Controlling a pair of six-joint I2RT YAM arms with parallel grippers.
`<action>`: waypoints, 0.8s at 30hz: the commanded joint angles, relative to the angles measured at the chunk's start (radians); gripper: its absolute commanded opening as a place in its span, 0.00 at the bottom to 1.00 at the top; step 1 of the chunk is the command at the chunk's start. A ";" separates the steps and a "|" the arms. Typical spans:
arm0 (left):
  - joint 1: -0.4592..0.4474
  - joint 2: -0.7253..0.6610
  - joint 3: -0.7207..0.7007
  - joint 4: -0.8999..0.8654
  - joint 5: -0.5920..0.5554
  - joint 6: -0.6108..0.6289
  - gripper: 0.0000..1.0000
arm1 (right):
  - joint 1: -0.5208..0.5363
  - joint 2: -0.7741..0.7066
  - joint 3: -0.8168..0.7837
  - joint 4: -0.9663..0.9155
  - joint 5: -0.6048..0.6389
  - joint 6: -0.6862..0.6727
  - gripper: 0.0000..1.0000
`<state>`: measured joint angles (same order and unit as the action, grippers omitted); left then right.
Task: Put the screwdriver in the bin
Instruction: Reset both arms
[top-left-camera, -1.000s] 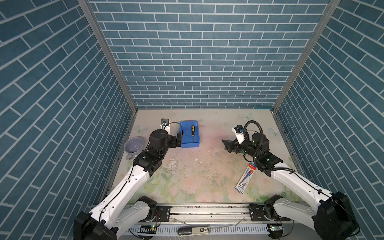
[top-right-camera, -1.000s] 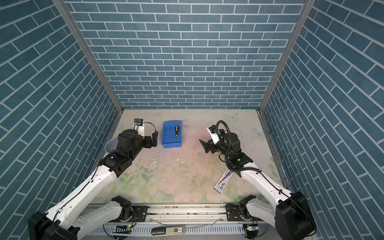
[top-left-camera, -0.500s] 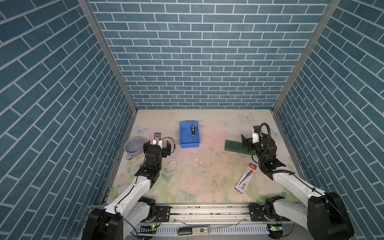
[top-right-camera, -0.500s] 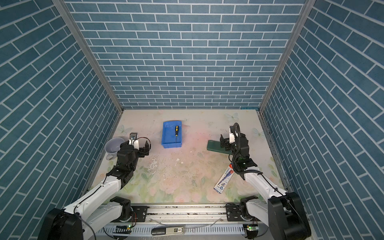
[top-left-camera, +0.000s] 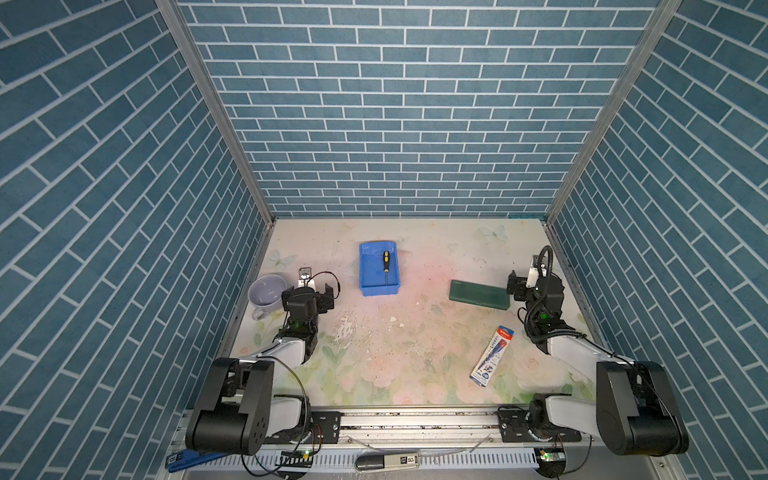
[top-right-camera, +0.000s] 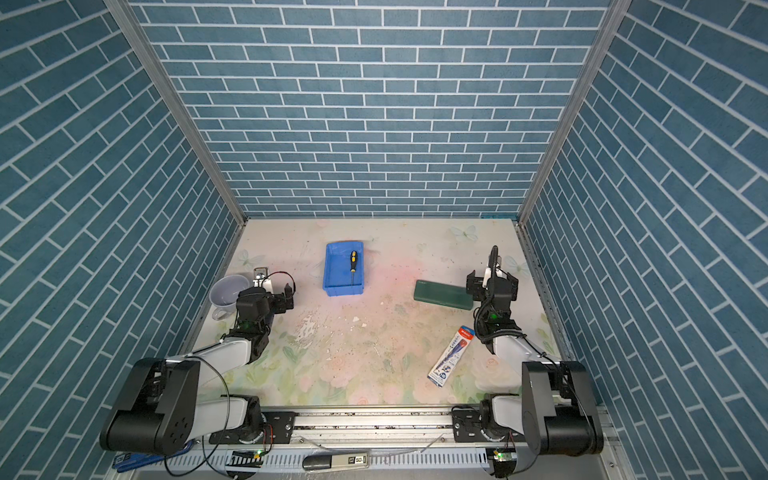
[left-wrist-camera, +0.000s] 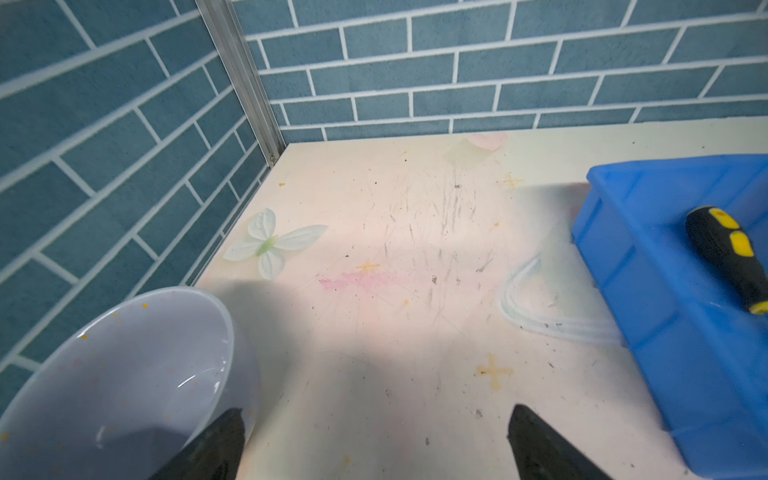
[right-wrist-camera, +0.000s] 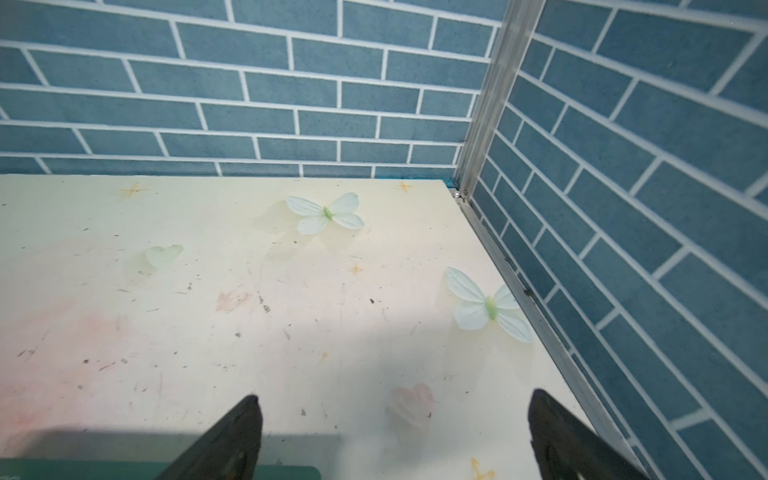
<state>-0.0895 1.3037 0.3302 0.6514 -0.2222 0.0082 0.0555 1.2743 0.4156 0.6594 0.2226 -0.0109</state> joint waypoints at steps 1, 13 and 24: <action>0.020 0.016 0.028 0.051 0.025 0.009 1.00 | -0.058 0.073 -0.057 0.115 -0.064 0.064 0.99; 0.056 0.053 0.057 0.048 0.099 0.020 1.00 | -0.169 0.254 -0.136 0.404 -0.304 0.111 0.99; 0.088 0.224 0.045 0.227 0.188 0.038 1.00 | -0.169 0.263 -0.133 0.414 -0.304 0.109 0.99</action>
<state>-0.0048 1.5341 0.3653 0.8421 -0.0593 0.0334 -0.1104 1.5356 0.2932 1.0428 -0.0666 0.0753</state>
